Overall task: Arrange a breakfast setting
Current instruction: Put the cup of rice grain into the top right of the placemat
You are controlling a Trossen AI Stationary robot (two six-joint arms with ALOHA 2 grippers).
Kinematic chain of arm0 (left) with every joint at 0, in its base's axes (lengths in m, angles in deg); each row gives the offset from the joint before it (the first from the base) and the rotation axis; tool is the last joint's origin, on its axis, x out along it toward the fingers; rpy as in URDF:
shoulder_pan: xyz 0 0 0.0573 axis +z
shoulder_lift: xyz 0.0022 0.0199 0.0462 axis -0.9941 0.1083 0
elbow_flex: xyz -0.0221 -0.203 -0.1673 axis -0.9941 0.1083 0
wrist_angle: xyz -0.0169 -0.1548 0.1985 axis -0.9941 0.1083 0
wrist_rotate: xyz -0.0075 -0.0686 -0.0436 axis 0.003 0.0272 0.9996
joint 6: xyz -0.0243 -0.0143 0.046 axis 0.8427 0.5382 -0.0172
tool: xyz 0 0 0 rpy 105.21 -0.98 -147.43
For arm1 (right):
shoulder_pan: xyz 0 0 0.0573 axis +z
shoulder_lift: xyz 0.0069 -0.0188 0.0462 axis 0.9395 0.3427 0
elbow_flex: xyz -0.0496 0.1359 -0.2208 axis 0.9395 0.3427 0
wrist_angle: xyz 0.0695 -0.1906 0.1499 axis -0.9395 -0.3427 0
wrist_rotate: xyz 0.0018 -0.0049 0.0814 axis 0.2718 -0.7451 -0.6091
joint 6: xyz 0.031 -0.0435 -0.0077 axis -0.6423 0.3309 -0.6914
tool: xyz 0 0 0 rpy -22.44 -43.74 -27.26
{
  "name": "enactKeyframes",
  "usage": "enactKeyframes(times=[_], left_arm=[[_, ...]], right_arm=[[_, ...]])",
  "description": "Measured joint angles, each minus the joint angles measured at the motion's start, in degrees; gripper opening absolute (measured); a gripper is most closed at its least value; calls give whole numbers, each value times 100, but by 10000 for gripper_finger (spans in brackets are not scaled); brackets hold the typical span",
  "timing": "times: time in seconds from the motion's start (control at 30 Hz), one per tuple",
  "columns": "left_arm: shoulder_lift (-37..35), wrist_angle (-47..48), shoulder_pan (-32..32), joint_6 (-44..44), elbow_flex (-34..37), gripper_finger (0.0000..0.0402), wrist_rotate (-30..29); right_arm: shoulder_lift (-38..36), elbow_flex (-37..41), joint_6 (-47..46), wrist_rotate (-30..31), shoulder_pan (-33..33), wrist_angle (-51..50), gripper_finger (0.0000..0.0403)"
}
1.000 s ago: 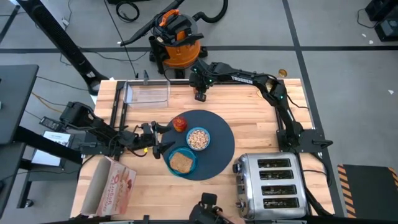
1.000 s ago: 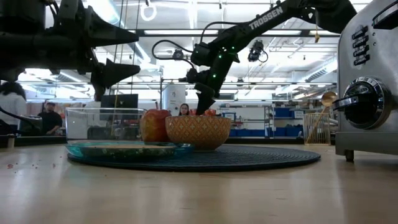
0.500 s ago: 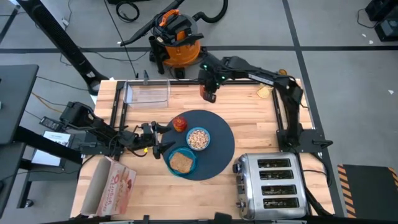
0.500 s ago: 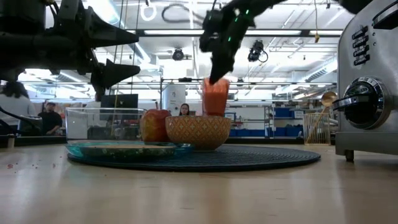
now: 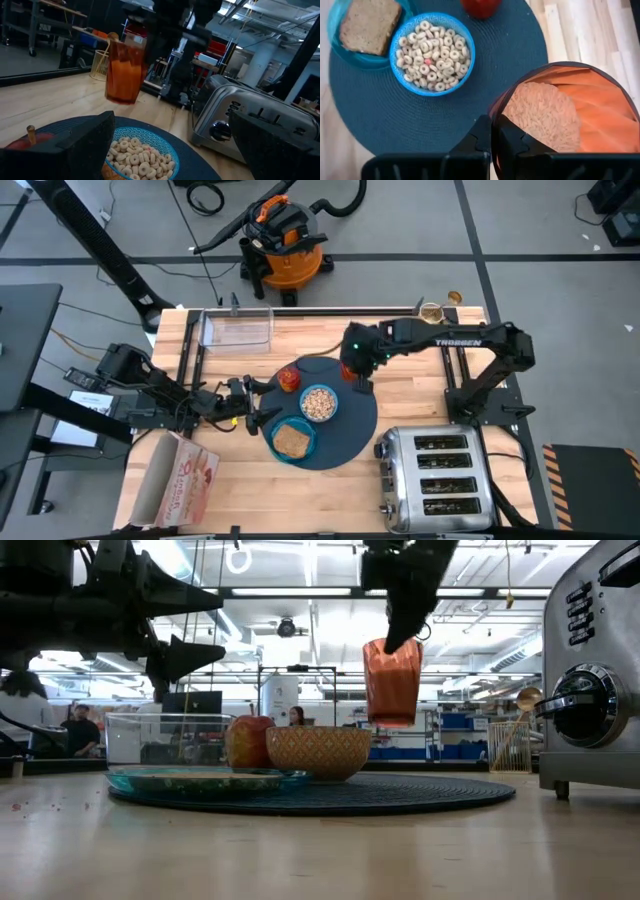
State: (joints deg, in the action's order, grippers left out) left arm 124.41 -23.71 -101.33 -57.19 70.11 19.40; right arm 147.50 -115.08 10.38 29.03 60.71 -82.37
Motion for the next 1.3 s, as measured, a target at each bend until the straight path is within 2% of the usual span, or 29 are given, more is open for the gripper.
enactKeyframes(times=[0.23, 0.37, 0.63, 0.87, 1.13, 1.3], left_arm=[[0, 2, 0, 0, 0, 396, 2], [0, 2, 0, 0, 0, 396, 2], [0, 2, 0, 0, 0, 396, 2], [0, 2, 0, 2, 0, 396, 1], [0, -2, 0, 2, 0, 396, 2], [0, 4, 0, -2, 0, 396, 0]], right_arm=[[-95, 296, -152, 226, 293, 281, 12], [-95, 292, 113, 239, 408, 409, 12], [-95, 292, 467, 399, 304, 364, 12], [-95, 296, 424, 424, 219, 313, 12], [-91, 872, 248, 480, 194, 642, 12], [-80, 1404, 261, 803, 196, 1103, 12]])
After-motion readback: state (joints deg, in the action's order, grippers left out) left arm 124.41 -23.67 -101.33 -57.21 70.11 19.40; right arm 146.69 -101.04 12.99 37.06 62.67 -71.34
